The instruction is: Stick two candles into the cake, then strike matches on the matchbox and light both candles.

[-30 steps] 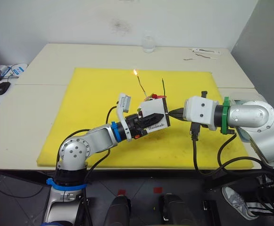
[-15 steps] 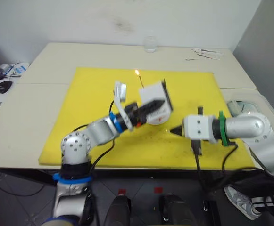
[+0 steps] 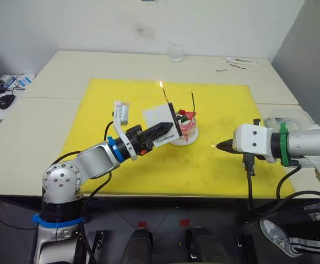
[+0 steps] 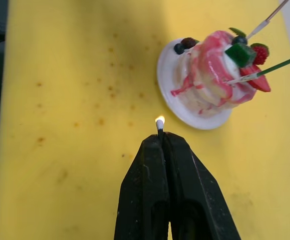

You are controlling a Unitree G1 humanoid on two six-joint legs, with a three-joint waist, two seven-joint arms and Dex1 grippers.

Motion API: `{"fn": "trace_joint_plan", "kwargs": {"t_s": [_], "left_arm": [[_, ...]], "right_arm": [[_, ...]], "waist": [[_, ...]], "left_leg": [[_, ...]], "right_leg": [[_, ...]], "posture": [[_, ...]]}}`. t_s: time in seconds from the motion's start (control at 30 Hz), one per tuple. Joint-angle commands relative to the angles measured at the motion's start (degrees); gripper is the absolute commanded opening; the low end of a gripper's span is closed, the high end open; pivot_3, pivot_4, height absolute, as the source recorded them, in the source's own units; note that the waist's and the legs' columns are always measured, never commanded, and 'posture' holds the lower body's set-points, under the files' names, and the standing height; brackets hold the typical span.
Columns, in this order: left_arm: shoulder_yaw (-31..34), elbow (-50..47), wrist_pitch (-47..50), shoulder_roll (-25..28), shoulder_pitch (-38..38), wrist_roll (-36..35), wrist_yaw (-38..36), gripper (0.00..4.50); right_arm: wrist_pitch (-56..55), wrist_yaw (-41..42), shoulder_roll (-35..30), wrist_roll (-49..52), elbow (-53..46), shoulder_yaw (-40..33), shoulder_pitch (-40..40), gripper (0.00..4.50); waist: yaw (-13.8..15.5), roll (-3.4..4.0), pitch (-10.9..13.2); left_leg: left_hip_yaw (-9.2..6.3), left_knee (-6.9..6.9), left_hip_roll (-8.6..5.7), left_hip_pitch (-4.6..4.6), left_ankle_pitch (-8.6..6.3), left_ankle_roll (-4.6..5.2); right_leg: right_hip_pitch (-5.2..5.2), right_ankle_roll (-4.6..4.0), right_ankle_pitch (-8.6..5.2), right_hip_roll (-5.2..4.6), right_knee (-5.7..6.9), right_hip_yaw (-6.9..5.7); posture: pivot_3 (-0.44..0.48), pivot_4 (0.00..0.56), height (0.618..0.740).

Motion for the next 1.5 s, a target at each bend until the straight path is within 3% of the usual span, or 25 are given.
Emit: {"fn": "trace_joint_plan", "kwargs": {"t_s": [0.03,0.3,0.43,0.7,1.5], "left_arm": [[-0.5,-1.4,-0.6,0.1,0.1,1.1,-2.2,0.0],[-0.6,-1.8,-0.2,1.1,2.0,2.7,-4.4,0.0],[-0.8,-2.4,-0.1,2.0,3.9,4.0,-6.4,0.0],[-1.5,-3.3,-0.4,1.5,4.7,5.3,-7.7,0.0],[-1.6,-4.0,-1.0,0.5,5.4,6.1,-8.2,0.0]], "right_arm": [[0.3,-1.1,0.9,0.0,-0.6,-0.8,-2.6,0.03],[0.9,-3.7,4.2,-1.4,1.1,0.0,-6.1,0.03],[-0.5,-9.5,10.3,-3.7,6.1,0.7,-11.8,0.03],[-6.5,-13.5,17.9,-8.3,15.7,4.2,-19.6,0.03],[-9.8,-14.5,19.9,-11.8,22.2,3.4,-20.6,0.03]], "waist": [[0.1,0.0,0.0],[0.1,0.0,0.0],[-0.1,0.01,0.0],[0.0,0.01,0.0],[0.0,0.01,0.0]], "left_leg": [[-0.02,0.0,0.0,-0.04,0.0,0.0],[-0.07,-0.02,0.02,-0.25,0.0,0.01],[-0.08,-0.01,0.04,-0.24,0.0,0.01],[-0.11,-0.02,0.02,-0.35,0.0,0.01],[-0.13,-0.02,0.05,-0.34,0.0,0.01]], "right_leg": [[0.0,0.0,0.0,-0.01,0.0,-0.03],[-0.2,0.02,0.0,0.01,0.01,-0.1],[-0.23,0.01,0.0,0.04,0.04,-0.1],[-0.26,0.02,0.0,0.04,-0.01,-0.1],[-0.28,0.03,0.01,0.08,0.04,-0.1]], "posture": [[0.0,0.15,0.74],[0.0,0.15,0.74],[0.0,0.15,0.74],[0.0,0.15,0.74],[0.0,0.15,0.74]]}}
